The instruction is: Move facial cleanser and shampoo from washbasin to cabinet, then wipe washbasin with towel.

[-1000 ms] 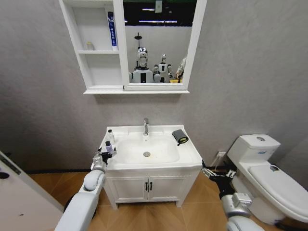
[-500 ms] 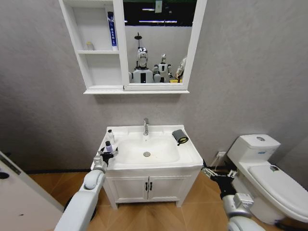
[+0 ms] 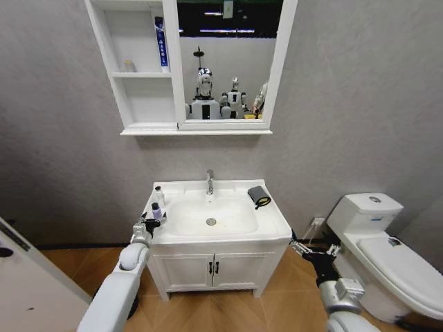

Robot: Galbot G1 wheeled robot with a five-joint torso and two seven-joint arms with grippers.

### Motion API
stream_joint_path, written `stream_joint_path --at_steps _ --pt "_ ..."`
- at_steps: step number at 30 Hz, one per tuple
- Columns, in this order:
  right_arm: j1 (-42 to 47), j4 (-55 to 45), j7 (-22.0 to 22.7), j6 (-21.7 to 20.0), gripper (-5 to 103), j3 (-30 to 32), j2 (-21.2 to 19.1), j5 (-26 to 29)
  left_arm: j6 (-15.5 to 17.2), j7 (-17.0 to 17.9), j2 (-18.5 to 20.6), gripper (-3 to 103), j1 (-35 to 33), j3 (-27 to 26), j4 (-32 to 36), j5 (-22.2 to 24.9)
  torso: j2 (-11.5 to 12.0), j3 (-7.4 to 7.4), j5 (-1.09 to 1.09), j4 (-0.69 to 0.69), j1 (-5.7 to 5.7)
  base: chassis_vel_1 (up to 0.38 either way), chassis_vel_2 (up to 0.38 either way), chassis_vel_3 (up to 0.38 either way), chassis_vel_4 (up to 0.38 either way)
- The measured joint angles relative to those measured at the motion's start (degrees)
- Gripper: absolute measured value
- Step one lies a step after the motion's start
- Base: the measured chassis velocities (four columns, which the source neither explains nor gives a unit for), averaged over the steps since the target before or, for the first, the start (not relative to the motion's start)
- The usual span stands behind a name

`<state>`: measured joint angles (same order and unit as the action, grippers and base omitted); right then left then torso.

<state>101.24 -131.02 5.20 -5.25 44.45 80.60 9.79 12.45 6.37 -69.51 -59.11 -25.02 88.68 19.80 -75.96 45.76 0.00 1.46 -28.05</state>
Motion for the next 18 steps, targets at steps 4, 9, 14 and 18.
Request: stream_joint_path --at_steps 4,9,14,18 --pt "-0.12 0.12 0.0 0.0 100 -0.02 -0.02 0.0 0.06 -0.15 -0.12 100 0.45 0.11 -0.23 0.05 0.0 0.0 0.0 0.0 0.0 0.0 0.0 0.0 0.0" --pt "-0.21 0.13 0.0 0.0 100 -0.05 -0.07 0.0 0.23 -0.55 -0.22 100 0.91 -0.13 -0.82 0.14 0.0 0.0 0.0 0.0 0.0 0.0 0.0 0.0 0.0" --pt "0.14 -0.11 -0.53 0.07 100 0.04 -0.08 0.06 0.43 -1.07 -0.27 103 1.06 -0.26 -1.24 0.17 0.0 0.0 0.0 0.0 0.0 0.0 0.0 0.0 0.0" --pt "0.18 -0.31 -0.57 0.19 100 0.1 -0.06 0.1 0.46 -1.38 -0.44 96 1.24 -0.26 -1.56 0.15 0.0 0.0 0.0 0.0 0.0 0.0 0.0 0.0 0.0"
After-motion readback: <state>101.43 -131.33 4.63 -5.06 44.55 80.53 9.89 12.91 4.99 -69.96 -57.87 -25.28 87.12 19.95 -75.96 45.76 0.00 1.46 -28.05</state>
